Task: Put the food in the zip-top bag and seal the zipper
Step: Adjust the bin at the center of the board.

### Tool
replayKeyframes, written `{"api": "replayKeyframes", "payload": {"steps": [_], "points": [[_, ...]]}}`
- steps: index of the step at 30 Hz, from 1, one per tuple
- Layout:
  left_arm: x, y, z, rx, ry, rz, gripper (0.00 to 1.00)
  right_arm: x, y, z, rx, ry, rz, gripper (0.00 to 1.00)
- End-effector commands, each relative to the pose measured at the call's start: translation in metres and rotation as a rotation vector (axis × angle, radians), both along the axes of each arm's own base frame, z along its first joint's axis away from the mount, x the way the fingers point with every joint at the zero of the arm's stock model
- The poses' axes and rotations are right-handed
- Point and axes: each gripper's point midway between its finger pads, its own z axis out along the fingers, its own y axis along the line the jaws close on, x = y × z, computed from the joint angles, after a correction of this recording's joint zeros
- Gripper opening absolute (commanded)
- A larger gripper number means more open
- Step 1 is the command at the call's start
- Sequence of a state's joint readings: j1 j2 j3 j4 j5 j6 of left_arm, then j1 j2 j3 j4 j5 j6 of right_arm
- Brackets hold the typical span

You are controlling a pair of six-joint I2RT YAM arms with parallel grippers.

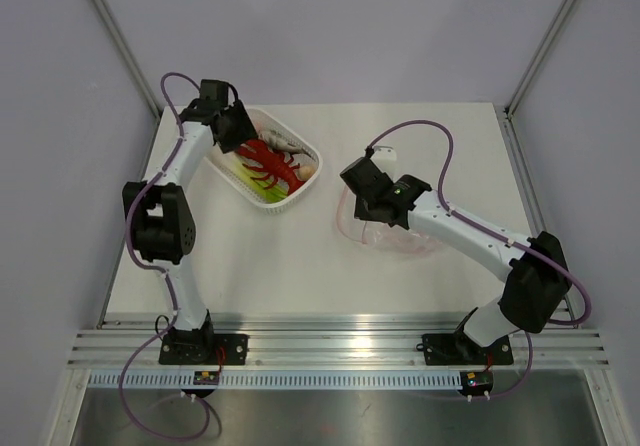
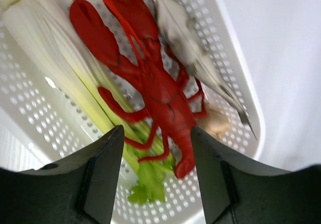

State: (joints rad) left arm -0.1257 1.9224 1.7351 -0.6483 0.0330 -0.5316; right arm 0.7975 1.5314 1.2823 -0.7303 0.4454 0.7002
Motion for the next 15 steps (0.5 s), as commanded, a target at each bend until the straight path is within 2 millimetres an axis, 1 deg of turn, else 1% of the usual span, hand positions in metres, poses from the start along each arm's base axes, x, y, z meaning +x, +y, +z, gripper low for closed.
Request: {"api": "replayKeyframes", "payload": {"steps": [1,2,3,4,5,6,8,11,15], "points": [[0.027,-0.005,-0.011,-0.169,0.003,-0.017,0.57,0.001,-0.005,0.014,0.011,-0.032,-0.014,0.0],[0.034,0.0,-0.012,-0.19,-0.004,0.0,0.57,0.002,-0.006,0.013,0.008,-0.032,-0.016,0.0],[0.037,0.0,-0.014,-0.198,-0.002,0.002,0.57,0.002,-0.006,0.013,0.004,-0.033,-0.016,0.0],[0.044,0.002,-0.008,-0.198,-0.019,0.006,0.57,0.001,-0.005,0.013,0.002,-0.029,-0.012,0.0],[0.047,0.004,-0.02,-0.196,0.011,0.019,0.6,0.002,-0.006,0.012,-0.002,-0.027,-0.011,0.0],[0.051,0.004,-0.021,-0.195,0.013,0.025,0.63,0.002,-0.005,0.012,-0.003,-0.027,-0.009,0.0],[0.059,0.006,-0.03,-0.191,0.036,0.045,0.67,0.003,-0.005,0.012,-0.014,-0.026,-0.007,0.0],[0.069,0.012,-0.04,-0.167,0.041,0.076,0.67,0.004,-0.007,0.01,-0.035,-0.019,-0.011,0.0],[0.072,0.016,-0.05,-0.152,0.048,0.101,0.66,0.003,-0.007,0.008,-0.035,-0.012,-0.011,0.0]]}}
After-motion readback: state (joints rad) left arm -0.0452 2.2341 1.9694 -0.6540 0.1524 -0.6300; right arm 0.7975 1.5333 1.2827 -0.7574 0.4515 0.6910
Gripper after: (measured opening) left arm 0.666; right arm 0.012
